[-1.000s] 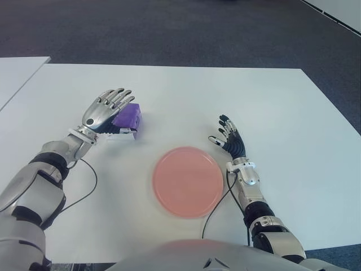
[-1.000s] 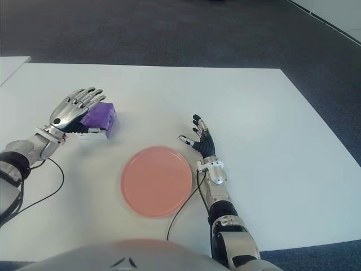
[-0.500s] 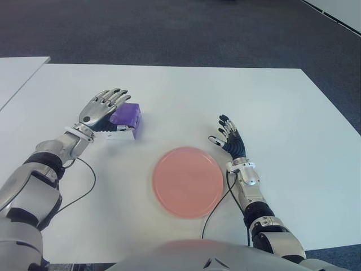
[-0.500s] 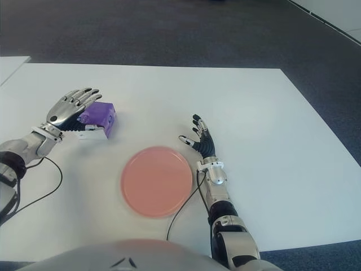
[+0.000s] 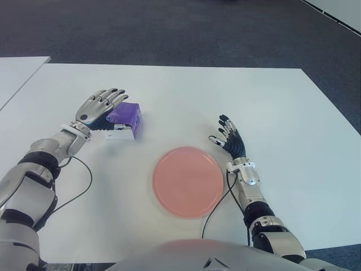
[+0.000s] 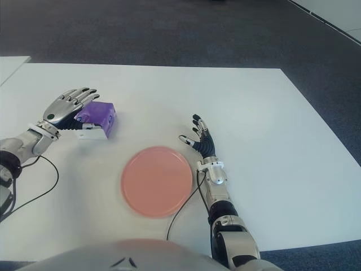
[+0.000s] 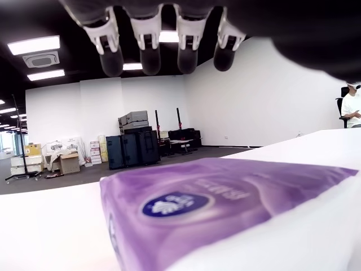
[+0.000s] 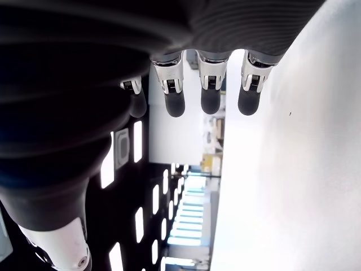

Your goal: Put the tissue paper into the plate.

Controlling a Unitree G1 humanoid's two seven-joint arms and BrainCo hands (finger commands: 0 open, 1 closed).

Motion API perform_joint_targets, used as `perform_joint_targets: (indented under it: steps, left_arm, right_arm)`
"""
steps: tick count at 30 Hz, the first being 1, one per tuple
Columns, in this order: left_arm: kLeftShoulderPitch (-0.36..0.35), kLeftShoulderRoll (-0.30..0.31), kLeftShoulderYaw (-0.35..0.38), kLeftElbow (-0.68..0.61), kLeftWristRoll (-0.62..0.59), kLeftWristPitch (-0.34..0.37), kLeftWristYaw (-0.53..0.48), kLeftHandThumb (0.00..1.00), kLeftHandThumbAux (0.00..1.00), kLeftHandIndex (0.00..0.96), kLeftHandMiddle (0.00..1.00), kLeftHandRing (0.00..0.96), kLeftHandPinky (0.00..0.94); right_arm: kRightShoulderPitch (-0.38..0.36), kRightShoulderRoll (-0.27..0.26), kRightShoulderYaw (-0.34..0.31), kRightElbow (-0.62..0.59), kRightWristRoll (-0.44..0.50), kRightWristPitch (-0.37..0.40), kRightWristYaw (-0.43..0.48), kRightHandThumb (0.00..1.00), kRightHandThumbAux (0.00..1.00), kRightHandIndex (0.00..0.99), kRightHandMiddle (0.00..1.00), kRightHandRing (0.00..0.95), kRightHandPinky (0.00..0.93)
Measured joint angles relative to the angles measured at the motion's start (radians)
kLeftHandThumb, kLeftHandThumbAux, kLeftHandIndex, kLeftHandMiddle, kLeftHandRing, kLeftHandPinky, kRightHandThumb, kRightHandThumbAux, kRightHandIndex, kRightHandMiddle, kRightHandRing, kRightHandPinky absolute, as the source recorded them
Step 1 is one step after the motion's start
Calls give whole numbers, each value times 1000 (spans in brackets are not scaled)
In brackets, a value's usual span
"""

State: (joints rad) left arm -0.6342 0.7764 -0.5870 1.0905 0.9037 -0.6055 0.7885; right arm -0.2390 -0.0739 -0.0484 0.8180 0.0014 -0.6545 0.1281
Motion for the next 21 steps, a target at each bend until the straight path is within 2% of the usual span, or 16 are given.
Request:
perform_joint_targets:
  steps: [21]
  left_arm:
    - [19,-7,0,22,-10,-77,-2,272,147,0,0,0,0]
  right_arm:
    - [0,-1,4,0,-3,0,-14,0,759,7,0,0,0]
